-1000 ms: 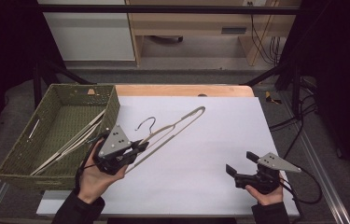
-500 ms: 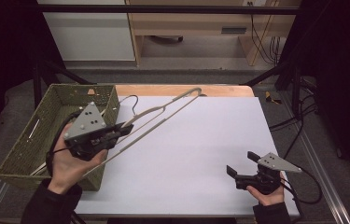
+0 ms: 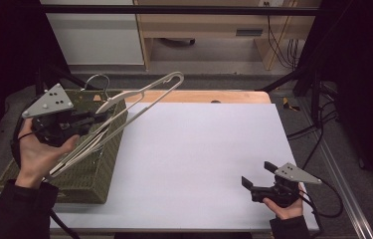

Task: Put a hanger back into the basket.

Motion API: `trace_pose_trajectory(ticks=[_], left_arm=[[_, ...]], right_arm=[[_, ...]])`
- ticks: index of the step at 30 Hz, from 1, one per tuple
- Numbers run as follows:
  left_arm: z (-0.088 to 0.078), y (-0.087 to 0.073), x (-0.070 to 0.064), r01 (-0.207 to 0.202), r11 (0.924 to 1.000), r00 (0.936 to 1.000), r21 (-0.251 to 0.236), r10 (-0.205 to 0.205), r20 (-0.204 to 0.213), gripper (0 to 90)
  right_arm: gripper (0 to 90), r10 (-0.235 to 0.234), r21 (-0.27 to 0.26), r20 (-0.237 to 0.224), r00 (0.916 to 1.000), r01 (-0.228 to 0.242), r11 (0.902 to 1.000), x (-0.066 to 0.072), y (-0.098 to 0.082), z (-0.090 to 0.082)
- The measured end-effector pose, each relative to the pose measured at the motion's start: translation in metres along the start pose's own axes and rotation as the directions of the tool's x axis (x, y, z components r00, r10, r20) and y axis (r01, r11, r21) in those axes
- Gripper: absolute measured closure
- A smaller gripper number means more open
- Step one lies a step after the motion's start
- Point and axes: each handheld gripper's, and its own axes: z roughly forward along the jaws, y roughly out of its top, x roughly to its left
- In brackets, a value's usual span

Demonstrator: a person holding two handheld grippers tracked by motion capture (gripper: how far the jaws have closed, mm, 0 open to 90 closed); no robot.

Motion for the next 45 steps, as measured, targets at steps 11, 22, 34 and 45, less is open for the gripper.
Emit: trace_pose_trajectory(ticks=[11, 22, 34, 45], left_arm=[[-0.002, -0.023, 0.041, -0.009, 0.9994, 0.9993, 0.032, 0.01, -0.036, 85.9], [-0.006, -0.064, 0.08, 0.001, 0.9966, 0.9956, 0.082, 0.007, -0.094, 85.9], [-0.012, -0.107, 0.111, 0.064, 0.9906, 0.9822, 0.121, -0.041, -0.183, 85.9], [-0.009, -0.134, 0.119, 0.086, 0.9804, 0.9736, 0.177, -0.045, -0.224, 85.8]], right_arm=[[3.7, 0.01, 0.002, -0.001, 1.0, -0.01, 1.0, 0.001, 0.0, 0.001], [3.7, 0.001, 0.01, -0.002, 1.0, -0.001, 0.9999, 0.001, -0.001, 0.002], [3.8, -0.003, 0.021, -0.006, 1.0, 0.003, 0.9998, 0.002, -0.002, 0.004], [3.8, -0.008, 0.023, -0.008, 0.9999, 0.008, 0.9997, 0.001, -0.002, 0.004]])
